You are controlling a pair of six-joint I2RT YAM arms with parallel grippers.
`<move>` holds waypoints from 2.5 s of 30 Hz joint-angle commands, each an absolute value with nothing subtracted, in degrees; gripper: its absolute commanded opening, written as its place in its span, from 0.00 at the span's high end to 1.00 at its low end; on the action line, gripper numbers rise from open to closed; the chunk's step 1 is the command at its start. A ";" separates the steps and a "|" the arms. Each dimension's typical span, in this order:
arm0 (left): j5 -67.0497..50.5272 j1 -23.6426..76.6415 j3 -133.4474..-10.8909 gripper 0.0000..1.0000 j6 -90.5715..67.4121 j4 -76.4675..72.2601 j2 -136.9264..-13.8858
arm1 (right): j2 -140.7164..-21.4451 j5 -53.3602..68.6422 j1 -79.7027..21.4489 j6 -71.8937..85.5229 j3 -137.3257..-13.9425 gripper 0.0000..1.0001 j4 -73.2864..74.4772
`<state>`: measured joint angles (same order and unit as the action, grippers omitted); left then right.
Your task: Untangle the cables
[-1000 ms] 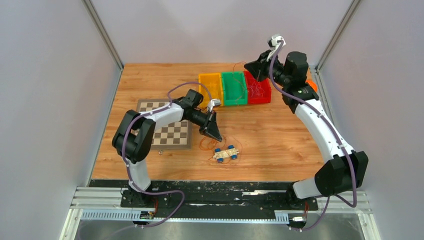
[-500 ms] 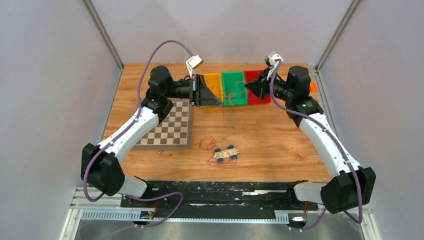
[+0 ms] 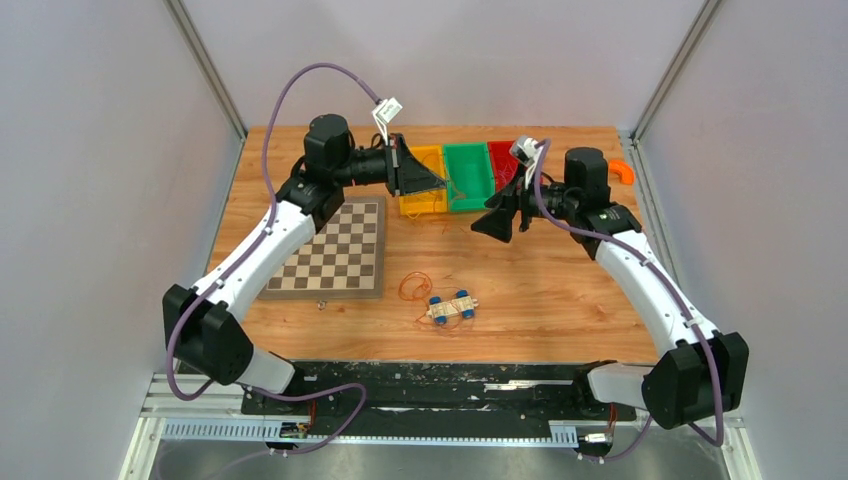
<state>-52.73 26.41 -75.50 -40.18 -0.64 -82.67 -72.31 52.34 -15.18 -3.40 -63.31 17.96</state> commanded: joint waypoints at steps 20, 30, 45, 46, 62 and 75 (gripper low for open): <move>-56.35 26.24 -87.49 1.00 -50.21 -15.02 -90.76 | -80.10 51.06 -24.17 -8.47 -77.85 0.06 4.48; -60.22 24.09 -86.12 1.00 -63.81 -29.40 -92.31 | -81.05 50.36 -24.24 -7.84 -77.32 0.82 3.43; -54.13 19.96 -79.18 1.00 -53.55 -19.36 -89.58 | -80.95 44.82 -20.43 2.13 -81.55 1.00 0.77; -54.05 19.93 -79.25 1.00 -52.61 -17.72 -89.52 | -80.95 44.10 -20.21 2.57 -81.70 1.00 0.62; -46.32 18.26 -82.47 0.03 -41.48 -2.21 -89.97 | -88.29 29.16 -17.93 4.23 -80.89 1.00 -4.14; -39.60 10.51 -76.12 0.00 -39.21 3.37 -83.11 | -99.90 8.53 -19.90 0.52 -82.49 1.00 -3.85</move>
